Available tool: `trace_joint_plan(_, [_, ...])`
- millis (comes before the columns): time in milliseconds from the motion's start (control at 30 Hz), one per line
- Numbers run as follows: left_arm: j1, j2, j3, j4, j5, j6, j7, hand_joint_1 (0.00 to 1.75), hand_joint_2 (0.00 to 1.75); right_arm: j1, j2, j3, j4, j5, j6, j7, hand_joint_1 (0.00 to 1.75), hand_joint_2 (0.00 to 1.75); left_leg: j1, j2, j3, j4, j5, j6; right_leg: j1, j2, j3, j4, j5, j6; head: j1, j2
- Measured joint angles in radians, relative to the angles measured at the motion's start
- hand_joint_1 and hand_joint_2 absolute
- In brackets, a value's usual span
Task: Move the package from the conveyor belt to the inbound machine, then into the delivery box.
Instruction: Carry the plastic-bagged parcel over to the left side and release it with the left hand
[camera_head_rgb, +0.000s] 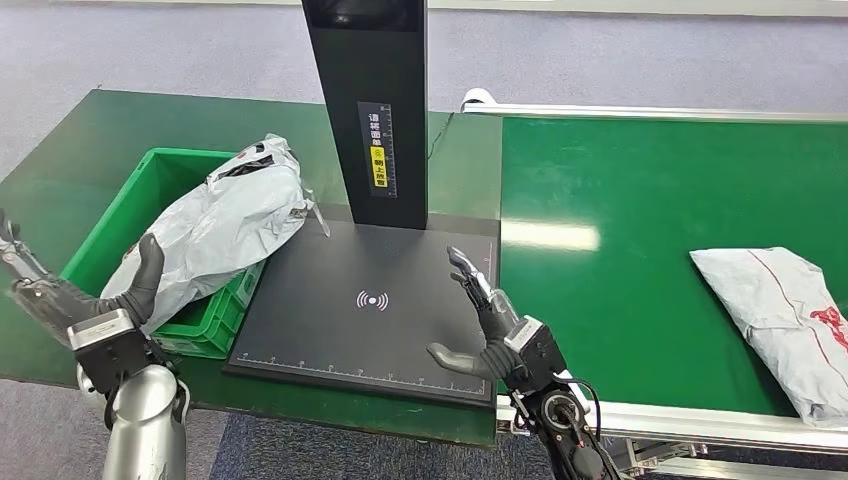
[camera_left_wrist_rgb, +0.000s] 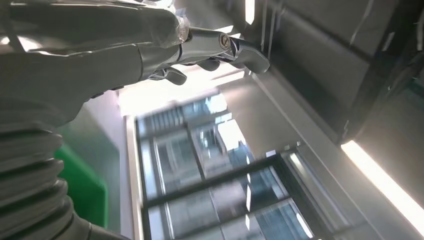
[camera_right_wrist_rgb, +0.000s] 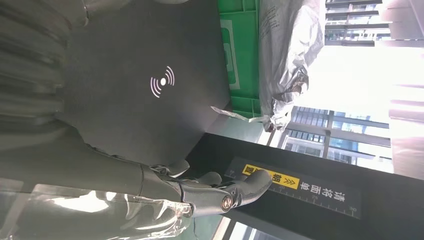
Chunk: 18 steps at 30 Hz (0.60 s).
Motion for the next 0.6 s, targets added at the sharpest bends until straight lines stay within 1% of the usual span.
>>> trace_joint_plan(67, [0.013,0.027,-0.068,0.006,0.035,-0.028,0.009,0.0,1.75,-0.002,-0.001,0.0,0.0,0.0,0.0,-0.001,0.0,1.75,0.0,0.0,0.0,0.0,0.0,0.0,0.0,0.0,0.0,0.0,0.0,0.0,0.0,0.0])
trace_joint_plan(133, [0.023,0.044,-0.122,0.021,0.0,-0.063,0.042,0.0,1.75,-0.003,-0.002,0.0,0.0,0.003,0.0,-0.003,0.0,1.75,0.0,0.0,0.0,0.0,0.0,0.0,0.0,0.0,0.0,0.0,0.0,0.0,0.0,0.0])
trace_joint_plan(200, [0.029,0.056,-0.156,0.044,-0.038,-0.104,0.077,0.0,1.75,-0.001,-0.003,0.0,0.0,0.008,0.002,-0.005,0.0,1.75,0.0,0.001,0.0,0.0,0.0,0.0,0.0,0.0,0.0,0.0,0.0,0.0,0.0,0.0])
trace_joint_plan(267, [0.035,0.063,-0.175,0.062,-0.006,-0.175,0.068,0.0,1.75,0.002,-0.004,-0.001,0.0,0.011,0.004,-0.007,0.0,1.75,0.0,0.001,0.0,0.0,0.0,0.0,0.0,0.0,0.0,0.0,0.0,0.0,0.0,0.0])
trace_joint_plan(300, [0.039,0.065,-0.182,0.065,0.05,-0.236,0.05,0.0,1.75,0.002,-0.005,-0.002,0.0,0.012,0.006,-0.008,0.0,1.75,0.0,0.001,0.0,0.0,0.0,0.0,0.0,0.0,0.0,0.0,0.0,0.0,0.0,0.0])
trace_joint_plan(333, [0.044,0.067,-0.189,0.062,0.124,-0.317,0.031,0.0,1.75,0.002,-0.006,-0.002,0.0,0.012,0.007,-0.009,0.0,1.75,0.0,0.001,0.0,0.0,0.0,0.0,0.0,0.0,0.0,0.0,0.0,0.0,0.0,0.0])
trace_joint_plan(433, [0.065,0.073,-0.218,0.023,0.317,-0.593,0.004,0.0,1.75,0.002,-0.006,-0.006,0.0,0.013,0.008,-0.014,0.0,1.75,0.0,0.0,0.0,0.0,0.0,0.0,0.0,0.0,0.0,0.0,0.0,0.0,0.0,0.0])
trace_joint_plan(533, [0.093,0.078,-0.258,-0.031,0.372,-0.832,0.0,0.0,1.75,0.002,-0.007,-0.012,0.0,0.015,0.003,-0.02,0.0,1.75,0.0,0.001,0.0,0.0,0.0,0.0,0.0,0.0,-0.001,0.0,0.0,0.0,0.0,0.0])
trace_joint_plan(600, [0.11,0.084,-0.287,-0.058,0.373,-0.961,0.0,0.0,1.75,0.003,-0.009,-0.016,0.0,0.018,0.001,-0.021,0.0,1.75,0.0,0.001,0.0,0.0,-0.001,0.0,0.0,0.0,-0.001,0.0,0.0,0.0,0.0,0.0])
